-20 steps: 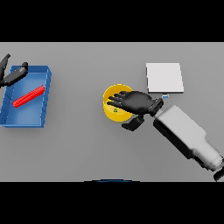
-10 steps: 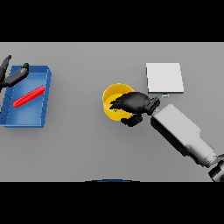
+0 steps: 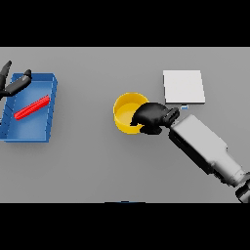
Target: Pick up the red beaker and tilt it to pour out 1 green nut into yellow bowl. Pick up the yellow bowl and place it on the metallic measuring scale.
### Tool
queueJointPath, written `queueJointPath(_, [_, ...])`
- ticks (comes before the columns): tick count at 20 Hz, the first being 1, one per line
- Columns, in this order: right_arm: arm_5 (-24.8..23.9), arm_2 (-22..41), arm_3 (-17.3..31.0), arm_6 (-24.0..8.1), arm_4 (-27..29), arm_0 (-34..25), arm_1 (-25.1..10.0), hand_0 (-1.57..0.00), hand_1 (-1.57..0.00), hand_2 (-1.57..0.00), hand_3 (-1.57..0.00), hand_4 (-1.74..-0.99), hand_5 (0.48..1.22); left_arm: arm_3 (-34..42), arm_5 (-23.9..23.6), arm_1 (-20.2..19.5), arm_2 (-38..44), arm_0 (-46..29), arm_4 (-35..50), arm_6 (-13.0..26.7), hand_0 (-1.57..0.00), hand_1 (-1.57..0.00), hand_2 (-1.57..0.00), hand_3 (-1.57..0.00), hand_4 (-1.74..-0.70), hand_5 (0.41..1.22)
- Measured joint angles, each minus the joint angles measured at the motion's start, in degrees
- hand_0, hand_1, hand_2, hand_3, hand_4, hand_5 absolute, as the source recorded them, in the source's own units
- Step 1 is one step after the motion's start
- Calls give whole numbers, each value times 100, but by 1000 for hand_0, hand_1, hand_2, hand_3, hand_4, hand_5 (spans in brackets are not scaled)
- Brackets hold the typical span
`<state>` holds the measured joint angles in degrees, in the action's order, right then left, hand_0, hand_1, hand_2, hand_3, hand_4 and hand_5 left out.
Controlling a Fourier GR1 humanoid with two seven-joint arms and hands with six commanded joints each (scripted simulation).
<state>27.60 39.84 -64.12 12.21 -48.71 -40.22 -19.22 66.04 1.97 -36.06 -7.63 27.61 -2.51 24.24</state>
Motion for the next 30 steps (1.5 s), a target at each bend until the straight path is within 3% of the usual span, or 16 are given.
queueJointPath(4, [18,-44,-124,51,109,-87,-85,-1522,-1520,-1415,-1185,-1724,1209,95,63,-41,14,7,59,63,1,1,1,1,-778,704])
queueJointPath(9, [478,-284,-629,-198,352,-177,-420,-1555,-1554,-1491,-1153,-1735,1217,81,112,-75,19,-13,64,-39,1,1,1,1,-776,702])
queueJointPath(10, [554,-321,-757,-214,378,-145,-536,-1558,-1558,-1451,-1204,-1736,1218,106,80,-42,21,-19,77,-26,1,1,1,1,-780,702])
queueJointPath(13, [684,-440,-1164,-611,382,-90,-642,-1564,-1564,-1471,-1191,-1739,1219,138,88,-63,80,10,146,-7,1,1,1,1,-793,702])
queueJointPath(17, [744,-607,-1416,-909,421,-5,-677,-1530,-1568,-1518,-1177,-1740,1220,151,116,-51,123,-55,232,-48,1,1,1,1,-806,703])
queueJointPath(18, [729,-681,-1333,-1003,406,-76,-695,-1538,-1569,-1488,-1190,-1740,1220,180,91,-37,133,-1,245,40,1,1,1,1,-812,710])
queueJointPath(23, [249,-1033,-935,-878,332,-269,-988,-1560,-1570,-1533,-1156,-1741,1221,441,45,-38,151,-127,339,267,1,1,1,1,-837,737])
queueJointPath(25, [29,-1163,-585,-725,296,-397,-1117,-1564,-1571,-1542,-1153,-1741,1221,421,15,-7,137,-107,325,399,1,1,1,1,-844,739])
queueJointPath(30, [-429,-1350,291,-746,123,-562,-1133,-1569,-1571,-1551,-1154,-1741,1221,591,9,-78,142,-184,334,520,1,1,1,1,-853,761])
